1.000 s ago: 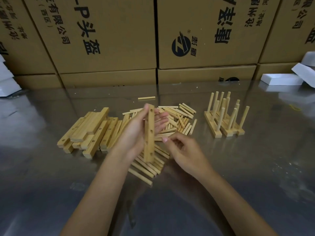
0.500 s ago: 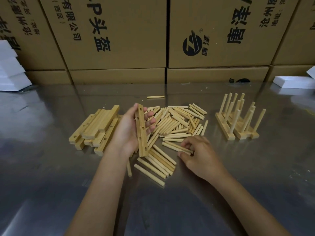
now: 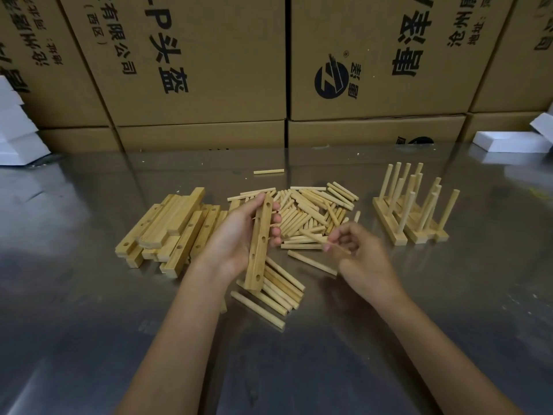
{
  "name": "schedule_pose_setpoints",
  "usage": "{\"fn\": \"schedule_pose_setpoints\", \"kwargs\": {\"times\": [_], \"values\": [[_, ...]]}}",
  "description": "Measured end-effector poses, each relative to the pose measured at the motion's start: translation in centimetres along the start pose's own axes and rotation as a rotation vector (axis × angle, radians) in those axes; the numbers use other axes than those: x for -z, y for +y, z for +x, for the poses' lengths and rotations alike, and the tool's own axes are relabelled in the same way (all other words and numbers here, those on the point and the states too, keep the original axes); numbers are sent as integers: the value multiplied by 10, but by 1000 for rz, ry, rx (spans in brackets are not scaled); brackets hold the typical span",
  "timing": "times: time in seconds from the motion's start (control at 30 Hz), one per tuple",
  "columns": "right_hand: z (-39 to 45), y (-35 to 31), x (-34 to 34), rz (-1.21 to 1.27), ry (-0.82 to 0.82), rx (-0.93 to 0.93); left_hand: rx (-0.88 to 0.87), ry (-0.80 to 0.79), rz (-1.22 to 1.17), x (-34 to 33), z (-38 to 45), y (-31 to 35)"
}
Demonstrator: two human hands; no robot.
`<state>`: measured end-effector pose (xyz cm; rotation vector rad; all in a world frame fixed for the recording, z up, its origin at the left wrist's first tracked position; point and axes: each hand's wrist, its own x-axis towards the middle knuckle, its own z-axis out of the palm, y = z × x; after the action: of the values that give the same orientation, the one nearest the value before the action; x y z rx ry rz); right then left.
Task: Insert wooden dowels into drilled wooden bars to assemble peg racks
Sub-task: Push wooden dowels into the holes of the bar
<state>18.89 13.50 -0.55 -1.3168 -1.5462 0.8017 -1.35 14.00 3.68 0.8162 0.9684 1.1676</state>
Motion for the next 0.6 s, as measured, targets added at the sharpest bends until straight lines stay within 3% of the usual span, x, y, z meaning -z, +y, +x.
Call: {"fn": "schedule_pose_setpoints", "kwargs": {"times": [0.1, 0.17, 0.33, 0.6], "values": [[-1, -8, 7, 180, 50, 140, -6, -89, 156, -2, -1, -2], [-5, -12, 8, 180, 1, 241, -3, -162, 217, -7, -2, -4], [-10, -11, 1, 28, -35, 367, 12, -236, 204, -24, -4, -11], [-12, -6, 5, -231, -6, 409, -9, -173, 281, -23, -5, -9]]}}
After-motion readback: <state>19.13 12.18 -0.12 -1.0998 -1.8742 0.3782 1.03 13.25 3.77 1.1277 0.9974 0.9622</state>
